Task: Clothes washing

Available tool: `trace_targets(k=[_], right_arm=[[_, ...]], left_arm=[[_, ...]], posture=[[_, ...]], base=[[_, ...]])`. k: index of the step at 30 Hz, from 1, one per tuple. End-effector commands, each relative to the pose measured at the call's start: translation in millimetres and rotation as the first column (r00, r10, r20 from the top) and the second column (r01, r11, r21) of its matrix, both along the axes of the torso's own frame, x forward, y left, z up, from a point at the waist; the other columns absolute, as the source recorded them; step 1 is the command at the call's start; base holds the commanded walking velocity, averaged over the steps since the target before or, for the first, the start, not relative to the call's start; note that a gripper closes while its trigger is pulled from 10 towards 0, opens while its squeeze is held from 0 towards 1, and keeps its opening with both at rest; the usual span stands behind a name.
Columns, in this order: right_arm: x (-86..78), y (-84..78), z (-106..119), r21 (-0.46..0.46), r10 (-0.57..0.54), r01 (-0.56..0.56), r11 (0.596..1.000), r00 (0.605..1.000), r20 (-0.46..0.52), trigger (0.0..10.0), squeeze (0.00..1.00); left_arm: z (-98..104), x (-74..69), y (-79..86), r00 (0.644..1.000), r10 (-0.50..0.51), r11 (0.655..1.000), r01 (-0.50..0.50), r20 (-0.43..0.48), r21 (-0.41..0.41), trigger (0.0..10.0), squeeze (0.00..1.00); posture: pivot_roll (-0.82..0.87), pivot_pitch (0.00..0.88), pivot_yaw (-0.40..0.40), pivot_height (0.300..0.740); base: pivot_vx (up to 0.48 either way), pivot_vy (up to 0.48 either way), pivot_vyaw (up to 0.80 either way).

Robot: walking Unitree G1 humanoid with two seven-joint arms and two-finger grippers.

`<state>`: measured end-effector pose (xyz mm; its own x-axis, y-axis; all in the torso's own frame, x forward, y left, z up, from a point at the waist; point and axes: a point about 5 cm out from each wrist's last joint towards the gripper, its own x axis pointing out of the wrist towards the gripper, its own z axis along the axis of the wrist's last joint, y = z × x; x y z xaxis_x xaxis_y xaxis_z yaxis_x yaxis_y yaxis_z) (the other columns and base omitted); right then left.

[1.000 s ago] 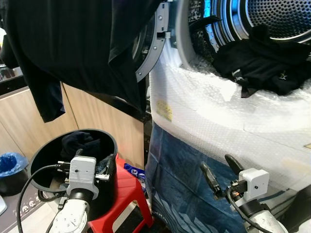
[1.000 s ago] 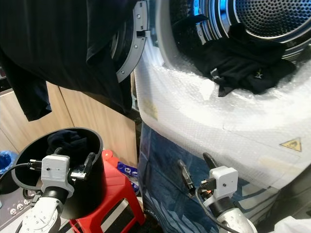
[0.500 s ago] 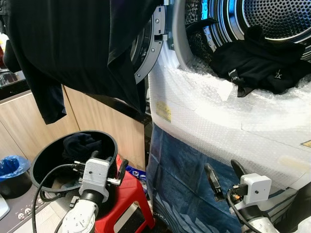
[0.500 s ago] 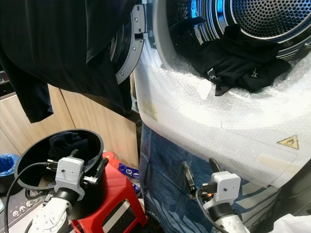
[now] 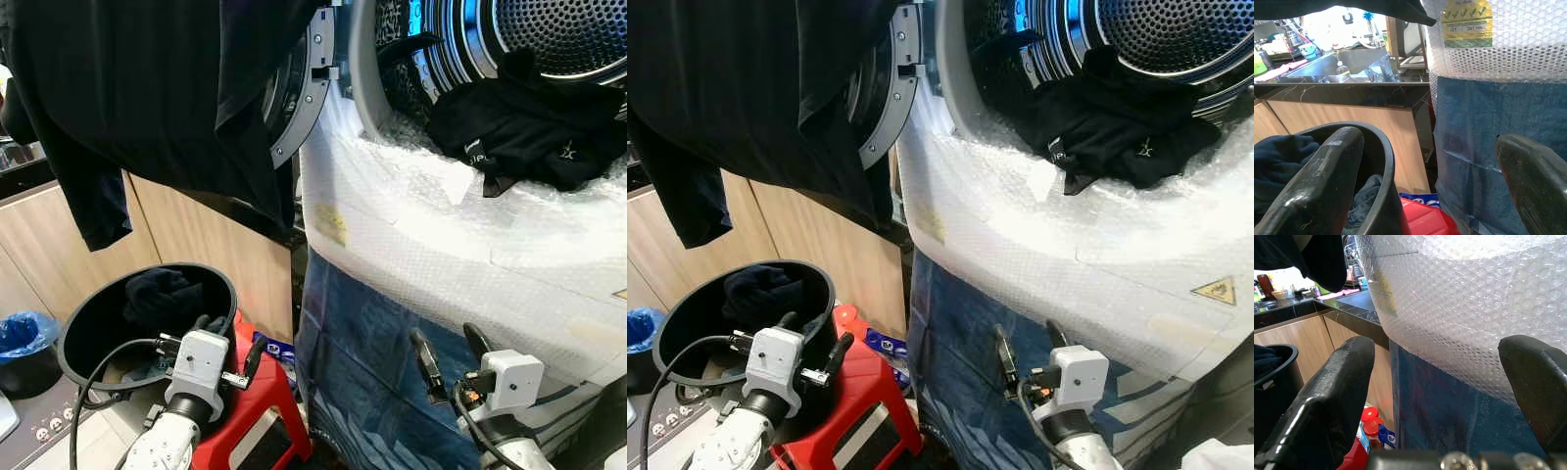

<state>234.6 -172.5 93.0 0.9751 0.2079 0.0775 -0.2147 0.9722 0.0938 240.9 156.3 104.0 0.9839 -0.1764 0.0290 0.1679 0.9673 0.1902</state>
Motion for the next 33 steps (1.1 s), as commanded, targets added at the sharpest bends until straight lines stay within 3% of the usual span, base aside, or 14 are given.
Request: trace_targets(k=[1,12,19,33], right_arm=[[2.3,3.3,0,0.002,0.009,-0.009,1.0,1.0,0.002,10.0,0.0],[2.3,4.1,-2,-0.006,0.03,-0.03,1.0,1.0,-0.002,10.0,0.0],[-12.3,-18.3,-39,-0.076,-0.005,-0.006,0.997,0.989,-0.147,10.0,0.0],[-12.0,-13.0,-39,-0.052,-0.003,-0.004,0.999,0.992,-0.126,10.0,0.0]], left_arm=[[1,-1.0,1.7,1.0,-0.005,1.0,0.005,-0.003,0.009,10.0,0.0],[1,-0.1,4.2,1.0,0.0,1.0,0.0,-0.001,0.005,10.0,0.0],[-14,-3.6,1.5,0.998,-0.018,1.0,0.018,-0.06,-0.009,10.0,0.0],[-19,-6.0,-4.5,0.993,-0.089,0.996,0.091,-0.081,0.023,10.0,0.0]], posture=[[0.01,0.0,-0.001,0.74],[0.01,0.0,-0.003,0.74],[0.01,0.0,-0.005,0.74],[0.0,0.0,0.005,0.74]], base=[[0.0,0.0,0.0],[0.045,0.0,0.0],[0.27,0.0,0.0],[0.322,0.0,0.0]])
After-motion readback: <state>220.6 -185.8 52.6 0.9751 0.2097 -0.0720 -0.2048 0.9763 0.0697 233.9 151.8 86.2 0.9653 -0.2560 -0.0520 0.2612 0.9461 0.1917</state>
